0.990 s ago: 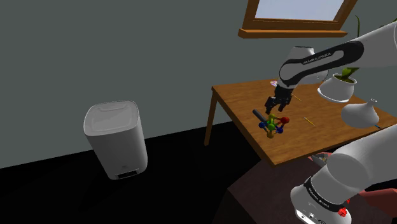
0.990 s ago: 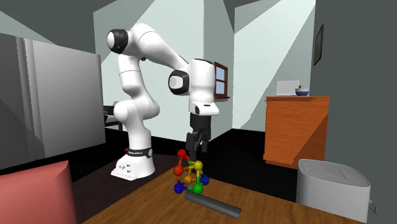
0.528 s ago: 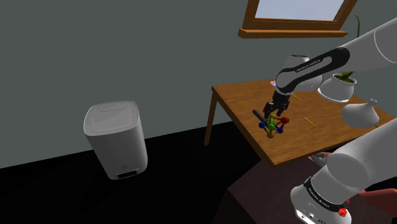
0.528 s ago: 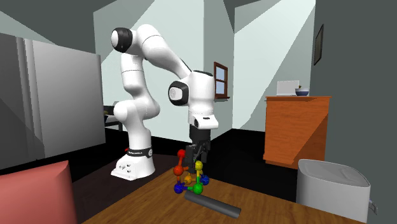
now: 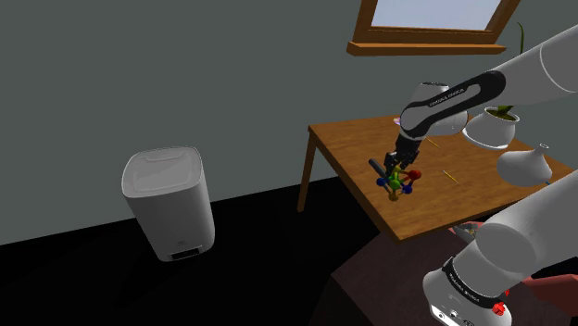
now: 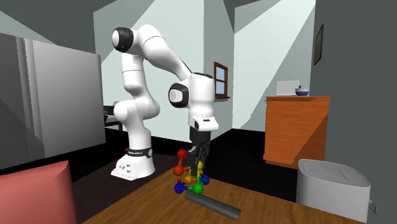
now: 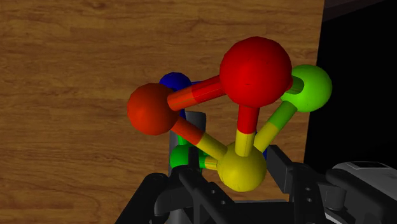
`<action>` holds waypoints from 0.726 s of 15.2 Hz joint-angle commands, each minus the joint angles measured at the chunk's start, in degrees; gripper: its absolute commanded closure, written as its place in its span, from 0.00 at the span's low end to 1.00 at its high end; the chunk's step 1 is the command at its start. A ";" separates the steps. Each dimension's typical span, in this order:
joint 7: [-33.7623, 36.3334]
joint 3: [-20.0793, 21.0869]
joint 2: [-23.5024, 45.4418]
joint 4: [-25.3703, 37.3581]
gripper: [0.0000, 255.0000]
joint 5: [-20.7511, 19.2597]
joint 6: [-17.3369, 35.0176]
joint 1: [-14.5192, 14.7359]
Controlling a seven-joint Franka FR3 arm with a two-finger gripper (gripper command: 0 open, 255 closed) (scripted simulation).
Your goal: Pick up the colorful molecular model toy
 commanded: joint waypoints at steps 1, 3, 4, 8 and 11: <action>-0.01 -0.07 0.07 -0.12 1.00 -0.05 -0.03 -0.06; 0.02 -0.06 0.08 -0.18 1.00 -0.05 0.04 -0.05; 0.04 -0.02 0.08 -0.11 1.00 -0.02 -0.03 -0.03; 0.56 0.21 -2.72 0.86 1.00 -0.62 -3.76 -0.22; 0.88 0.40 -4.64 1.74 1.00 -0.96 -6.53 -0.34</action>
